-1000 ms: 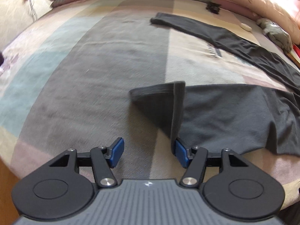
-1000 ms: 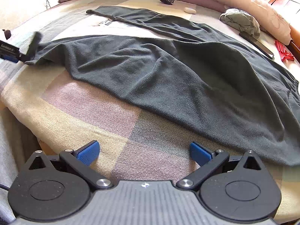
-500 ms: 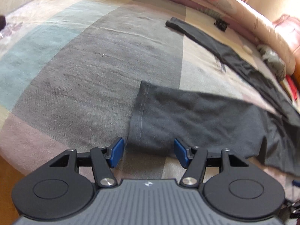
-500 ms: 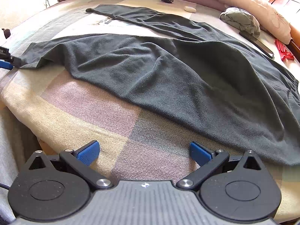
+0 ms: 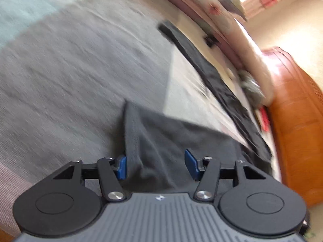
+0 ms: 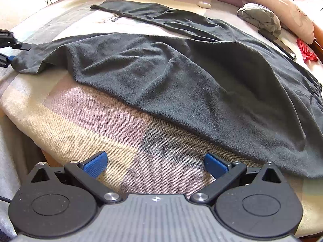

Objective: Fold clothes

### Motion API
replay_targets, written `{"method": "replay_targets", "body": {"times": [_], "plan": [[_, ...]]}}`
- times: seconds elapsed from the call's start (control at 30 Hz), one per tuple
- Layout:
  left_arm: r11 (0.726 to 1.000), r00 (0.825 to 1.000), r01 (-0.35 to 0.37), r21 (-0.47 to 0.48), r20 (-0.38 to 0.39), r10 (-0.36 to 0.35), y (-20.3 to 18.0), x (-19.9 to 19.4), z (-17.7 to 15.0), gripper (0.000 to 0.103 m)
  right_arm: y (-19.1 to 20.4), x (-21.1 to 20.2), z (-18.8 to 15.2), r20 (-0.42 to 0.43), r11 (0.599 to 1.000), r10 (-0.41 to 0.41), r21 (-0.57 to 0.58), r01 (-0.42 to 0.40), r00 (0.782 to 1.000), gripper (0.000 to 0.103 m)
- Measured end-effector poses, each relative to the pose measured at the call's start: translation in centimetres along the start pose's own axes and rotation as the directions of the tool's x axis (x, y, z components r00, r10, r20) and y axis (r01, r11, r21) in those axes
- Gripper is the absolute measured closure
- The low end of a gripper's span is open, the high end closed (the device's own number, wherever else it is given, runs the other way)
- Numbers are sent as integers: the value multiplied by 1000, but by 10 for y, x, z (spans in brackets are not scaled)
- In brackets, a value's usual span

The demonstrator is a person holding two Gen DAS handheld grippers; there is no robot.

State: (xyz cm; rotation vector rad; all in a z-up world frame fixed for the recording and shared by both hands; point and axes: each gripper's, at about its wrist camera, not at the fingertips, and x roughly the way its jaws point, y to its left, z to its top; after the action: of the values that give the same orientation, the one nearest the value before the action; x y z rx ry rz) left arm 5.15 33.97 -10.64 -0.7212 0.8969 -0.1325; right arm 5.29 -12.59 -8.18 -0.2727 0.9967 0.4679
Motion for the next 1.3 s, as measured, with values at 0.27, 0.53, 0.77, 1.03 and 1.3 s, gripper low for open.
{"method": "replay_targets", "body": {"times": [0.27, 0.53, 0.77, 1.03, 1.3], "plan": [[989, 992, -120, 84, 54, 116, -12, 19, 16, 96, -4, 0, 2, -1, 1000, 19, 17, -19, 1000, 0], [947, 962, -264, 180, 118, 246, -29, -1, 28, 99, -27, -9, 5, 34, 982, 118, 142, -122, 992, 0], [925, 948, -313, 217, 128, 291, -36, -7, 45, 99, -74, -30, -9, 126, 926, 174, 317, -206, 977, 0], [907, 922, -387, 168, 97, 375, -16, -1, 49, 99, -154, -52, -50, 181, 846, 28, 520, -120, 983, 0], [892, 902, -430, 139, 102, 419, -13, -18, 47, 93, -224, -48, -80, 208, 728, -56, 678, -103, 976, 0]]}}
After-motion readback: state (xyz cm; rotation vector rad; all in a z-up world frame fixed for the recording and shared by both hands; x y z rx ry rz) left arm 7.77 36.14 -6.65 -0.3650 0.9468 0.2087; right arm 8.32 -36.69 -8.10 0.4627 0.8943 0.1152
